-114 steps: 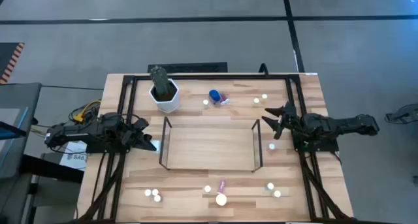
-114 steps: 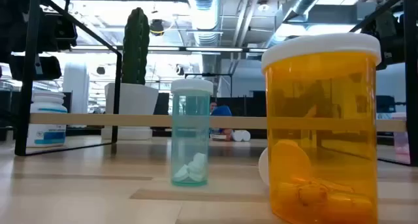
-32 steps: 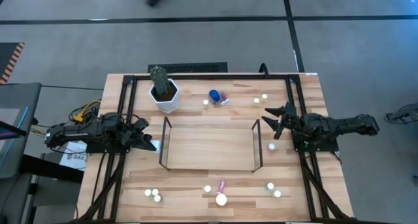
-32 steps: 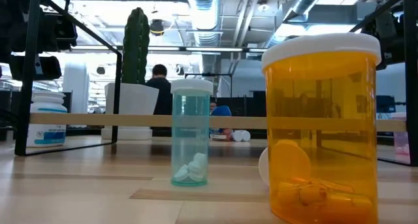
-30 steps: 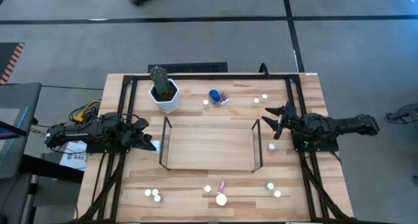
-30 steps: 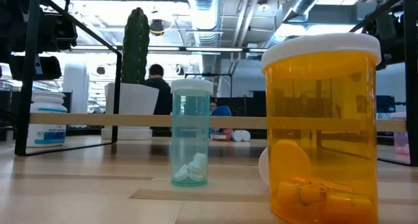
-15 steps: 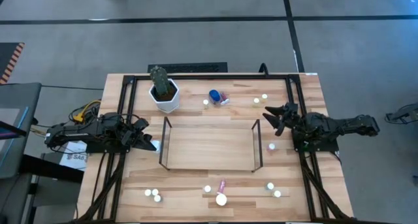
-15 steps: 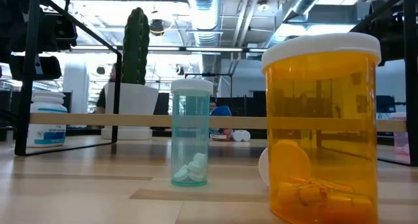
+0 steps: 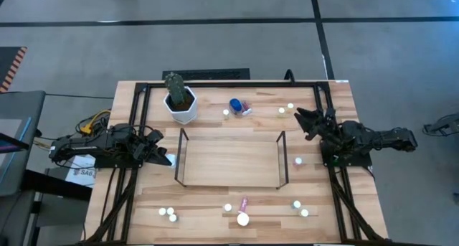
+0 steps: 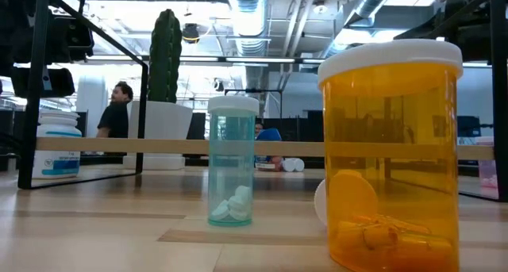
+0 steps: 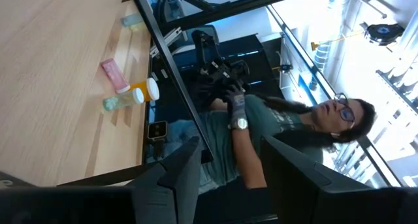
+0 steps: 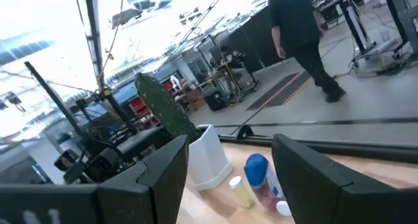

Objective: Pick and place medicine bottles onto shelf by color
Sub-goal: Put the orange pill bottle on the shelf

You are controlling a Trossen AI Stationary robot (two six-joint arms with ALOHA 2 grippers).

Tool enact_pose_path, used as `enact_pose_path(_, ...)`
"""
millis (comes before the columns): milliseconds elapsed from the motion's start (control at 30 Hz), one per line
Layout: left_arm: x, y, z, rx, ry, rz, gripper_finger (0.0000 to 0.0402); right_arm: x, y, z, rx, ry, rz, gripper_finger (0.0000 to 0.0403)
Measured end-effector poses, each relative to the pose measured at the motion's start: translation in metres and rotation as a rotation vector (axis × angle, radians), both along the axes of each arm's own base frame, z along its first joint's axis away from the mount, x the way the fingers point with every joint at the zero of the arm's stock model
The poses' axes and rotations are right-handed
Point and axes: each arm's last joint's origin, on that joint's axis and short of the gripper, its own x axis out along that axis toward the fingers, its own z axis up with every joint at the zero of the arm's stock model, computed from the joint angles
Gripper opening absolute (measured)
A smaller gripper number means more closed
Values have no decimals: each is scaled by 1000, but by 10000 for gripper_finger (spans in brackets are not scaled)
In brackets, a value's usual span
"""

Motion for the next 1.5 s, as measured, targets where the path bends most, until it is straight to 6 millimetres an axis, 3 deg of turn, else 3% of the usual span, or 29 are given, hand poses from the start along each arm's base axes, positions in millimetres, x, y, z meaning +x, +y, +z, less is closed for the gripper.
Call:
enact_pose_path(467,0,0,0,0,0,0,144,3,-10,-5,211,-60,-109,244)
enact_pose_path(767,0,0,0,0,0,0,144,9,-20,34,285,106,-196,244)
enact_pose_path(1033,0,0,0,0,0,0,144,20,-36,67,644,293,-309,244)
enact_pose_path(1200,0,0,0,0,0,0,144,28,-53,80,948,300,-446,244)
enact_pose_path(1500,0,0,0,0,0,0,144,47,-89,71,1417,210,-710,244)
